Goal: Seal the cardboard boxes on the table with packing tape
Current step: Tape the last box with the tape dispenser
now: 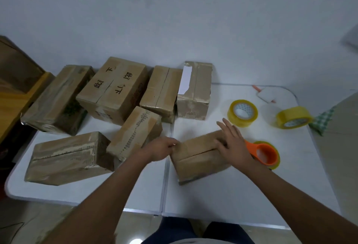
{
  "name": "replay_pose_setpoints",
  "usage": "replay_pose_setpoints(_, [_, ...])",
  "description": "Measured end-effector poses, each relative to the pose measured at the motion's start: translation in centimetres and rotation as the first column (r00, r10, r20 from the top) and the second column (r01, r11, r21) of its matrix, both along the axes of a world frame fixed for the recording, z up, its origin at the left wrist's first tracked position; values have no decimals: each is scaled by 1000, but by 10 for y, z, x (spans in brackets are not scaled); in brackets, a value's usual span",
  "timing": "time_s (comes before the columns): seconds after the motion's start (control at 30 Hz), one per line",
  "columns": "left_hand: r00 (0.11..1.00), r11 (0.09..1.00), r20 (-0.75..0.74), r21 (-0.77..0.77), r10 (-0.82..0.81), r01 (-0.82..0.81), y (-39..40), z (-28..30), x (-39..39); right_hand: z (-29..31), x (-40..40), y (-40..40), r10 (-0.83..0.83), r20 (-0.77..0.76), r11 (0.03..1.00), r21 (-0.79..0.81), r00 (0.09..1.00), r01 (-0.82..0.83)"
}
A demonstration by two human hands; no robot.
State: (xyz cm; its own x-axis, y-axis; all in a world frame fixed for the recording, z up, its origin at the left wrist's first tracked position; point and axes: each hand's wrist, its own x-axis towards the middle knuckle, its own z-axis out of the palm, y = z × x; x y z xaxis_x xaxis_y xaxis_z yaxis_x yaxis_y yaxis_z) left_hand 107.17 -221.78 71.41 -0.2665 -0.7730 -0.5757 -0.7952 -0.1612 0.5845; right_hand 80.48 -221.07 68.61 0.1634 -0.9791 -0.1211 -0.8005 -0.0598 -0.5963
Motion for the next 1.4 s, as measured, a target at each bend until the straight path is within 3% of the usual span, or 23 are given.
replay_pose_setpoints(0.07, [992,982,73,-165,103,-90,-4,2,-9,0,-3,-6,8,39,989,147,999,-14])
replay_pose_setpoints(0.17, [976,938,200,-347,90,-15,9,-1,-26,-2,-8,-3,-29,64,958,286,998,9])
replay_pose_setpoints(0.3, [941,978,309,-189,141,-84,34,-23,-25,-8,-7,12,-108,87,970,226,990,86])
replay_pose_setpoints(0.4, [970,975,168,-167,173,-145,34,-32,-22,-12,-7,24,-215,99,960,205,972,192])
replay_pose_setpoints(0.5, [968,923,-75,-293,240,-251,13,-30,-29,-19,-13,39,-373,194,919,212,907,332])
replay_pose_setpoints(0.6, [860,871,-357,-197,364,-450,-5,-32,-47,-26,-16,51,-498,284,863,260,820,434])
replay_pose_setpoints(0.73, [762,820,-452,-108,463,-562,-1,-40,-74,-21,-7,68,-515,315,844,351,797,407])
replay_pose_setpoints(0.9, [887,903,-317,-159,336,-399,8,-53,-91,-15,-10,72,-506,342,834,430,792,347])
replay_pose_setpoints(1.1, [951,934,-263,-270,162,-233,-13,-59,-99,-19,-44,63,-566,226,809,336,793,482])
replay_pose_setpoints(1.17, [983,892,-161,-427,87,-149,-16,-60,-92,-21,-60,58,-576,142,813,201,805,547])
replay_pose_setpoints(1.23, [998,809,-7,-587,-56,42,-13,-59,-80,-23,-71,54,-628,111,778,95,770,621])
replay_pose_setpoints(1.3, [969,757,78,-610,-235,233,-5,-55,-71,-29,-82,49,-643,97,766,77,760,638])
replay_pose_setpoints(1.4, [874,691,192,-546,-447,474,5,-50,-67,-47,-96,40,-513,8,842,199,859,501])
